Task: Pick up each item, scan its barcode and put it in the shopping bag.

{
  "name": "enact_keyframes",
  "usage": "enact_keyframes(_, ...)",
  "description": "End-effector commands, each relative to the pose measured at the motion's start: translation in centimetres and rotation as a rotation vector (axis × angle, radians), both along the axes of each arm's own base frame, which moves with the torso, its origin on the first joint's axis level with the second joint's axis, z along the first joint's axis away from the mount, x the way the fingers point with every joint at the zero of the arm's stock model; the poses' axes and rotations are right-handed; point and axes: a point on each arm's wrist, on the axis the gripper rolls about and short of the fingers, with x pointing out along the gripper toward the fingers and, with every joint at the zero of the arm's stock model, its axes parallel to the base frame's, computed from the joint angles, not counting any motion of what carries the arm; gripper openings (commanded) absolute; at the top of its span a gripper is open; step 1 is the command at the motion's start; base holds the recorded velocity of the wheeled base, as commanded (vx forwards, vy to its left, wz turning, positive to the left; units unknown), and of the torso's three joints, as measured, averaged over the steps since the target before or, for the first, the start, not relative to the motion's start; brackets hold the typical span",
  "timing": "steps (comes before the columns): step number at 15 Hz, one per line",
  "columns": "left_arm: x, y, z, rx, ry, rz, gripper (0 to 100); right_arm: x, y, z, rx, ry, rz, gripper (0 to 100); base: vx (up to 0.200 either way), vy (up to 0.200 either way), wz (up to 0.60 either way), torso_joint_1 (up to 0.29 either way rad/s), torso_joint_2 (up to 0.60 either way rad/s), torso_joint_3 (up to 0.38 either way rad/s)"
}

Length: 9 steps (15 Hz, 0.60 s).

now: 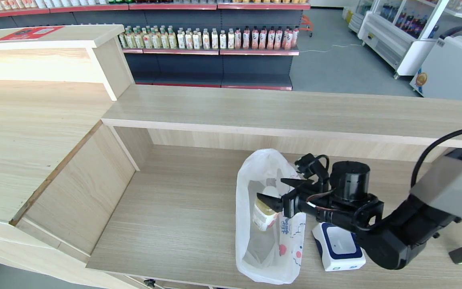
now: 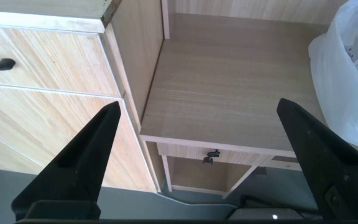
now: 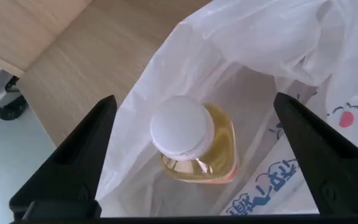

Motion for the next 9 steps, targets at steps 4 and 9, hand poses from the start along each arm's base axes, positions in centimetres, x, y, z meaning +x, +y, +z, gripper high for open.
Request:
enact_keyframes(4, 0.0, 0.0, 0.0, 0.0, 0.0, 0.0, 100, -7.9, -9.3, 7.8, 0.083, -0.018, -0.281, 100, 0.0, 0.0, 0.0, 0.0, 0.0, 0.0)
enact_keyframes(9, 0.0, 0.0, 0.0, 0.0, 0.0, 0.0, 100, -15.8, -14.9, 7.9, 0.023, 0.123, -0.504, 100, 0.0, 0.0, 0.0, 0.0, 0.0, 0.0)
